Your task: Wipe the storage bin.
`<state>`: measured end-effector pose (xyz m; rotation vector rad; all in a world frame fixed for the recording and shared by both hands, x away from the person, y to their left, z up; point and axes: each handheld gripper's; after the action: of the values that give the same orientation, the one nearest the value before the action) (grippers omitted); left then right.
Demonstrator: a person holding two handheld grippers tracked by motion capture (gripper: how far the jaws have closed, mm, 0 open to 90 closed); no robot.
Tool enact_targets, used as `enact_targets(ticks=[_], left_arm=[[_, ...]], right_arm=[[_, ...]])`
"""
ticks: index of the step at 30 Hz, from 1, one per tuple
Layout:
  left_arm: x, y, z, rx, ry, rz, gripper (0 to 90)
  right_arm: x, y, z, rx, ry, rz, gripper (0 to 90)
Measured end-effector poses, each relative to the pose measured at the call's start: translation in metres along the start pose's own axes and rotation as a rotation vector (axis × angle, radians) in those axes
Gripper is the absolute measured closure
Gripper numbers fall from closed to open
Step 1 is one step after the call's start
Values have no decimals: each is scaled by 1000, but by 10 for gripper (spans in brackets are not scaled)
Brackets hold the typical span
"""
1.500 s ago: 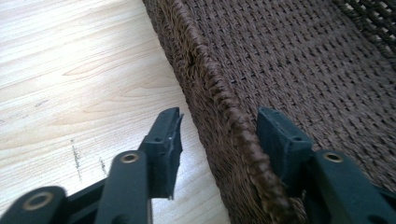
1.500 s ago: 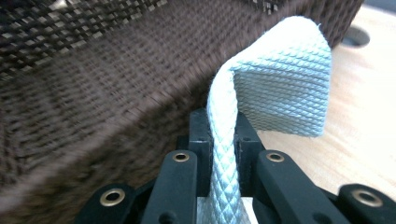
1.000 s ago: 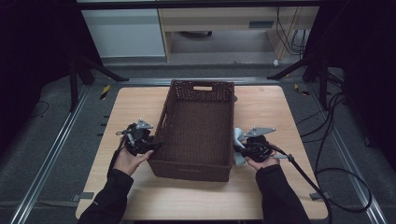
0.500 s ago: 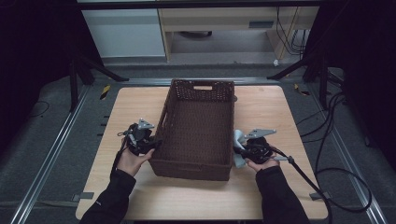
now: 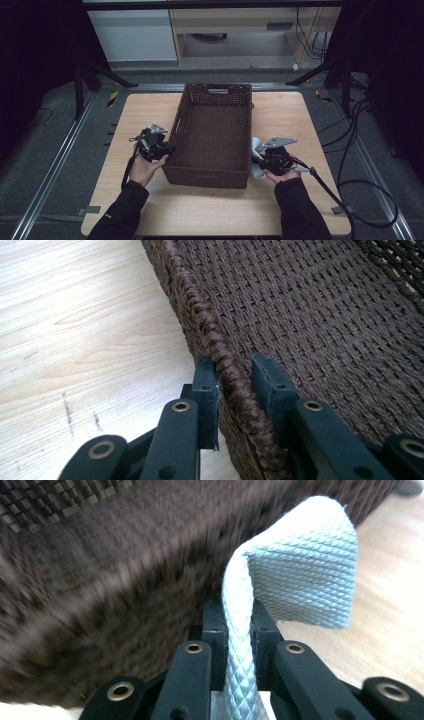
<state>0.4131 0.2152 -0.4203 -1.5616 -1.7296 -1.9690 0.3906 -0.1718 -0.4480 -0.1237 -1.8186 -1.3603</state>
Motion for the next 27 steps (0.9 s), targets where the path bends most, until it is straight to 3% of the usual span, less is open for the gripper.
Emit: enact_targets(ticks=[7, 12, 20, 23, 27], left_arm=[[-1, 2, 3, -7, 1, 4, 714], [-2, 2, 4, -9, -4, 4, 699], [-2, 2, 4, -15, 0, 10, 702], [-2, 2, 4, -15, 0, 10, 701], [-2, 2, 4, -15, 0, 9, 701]], right_arm=[[-25, -15, 2, 3, 17, 103, 824], [-27, -15, 1, -6, 35, 116, 823], [13, 4, -5, -25, 23, -44, 823], [21, 10, 0, -7, 21, -72, 823], [23, 9, 5, 10, 16, -66, 824]])
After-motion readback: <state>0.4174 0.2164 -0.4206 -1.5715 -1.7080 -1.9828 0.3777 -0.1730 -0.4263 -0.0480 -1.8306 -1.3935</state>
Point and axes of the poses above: each handheld gripper's, and its own axes: x roughly backward along the jaws, y roughly out of its top, z roughly to its left, and after that the axes turned 11 degrees about -y, right-handed
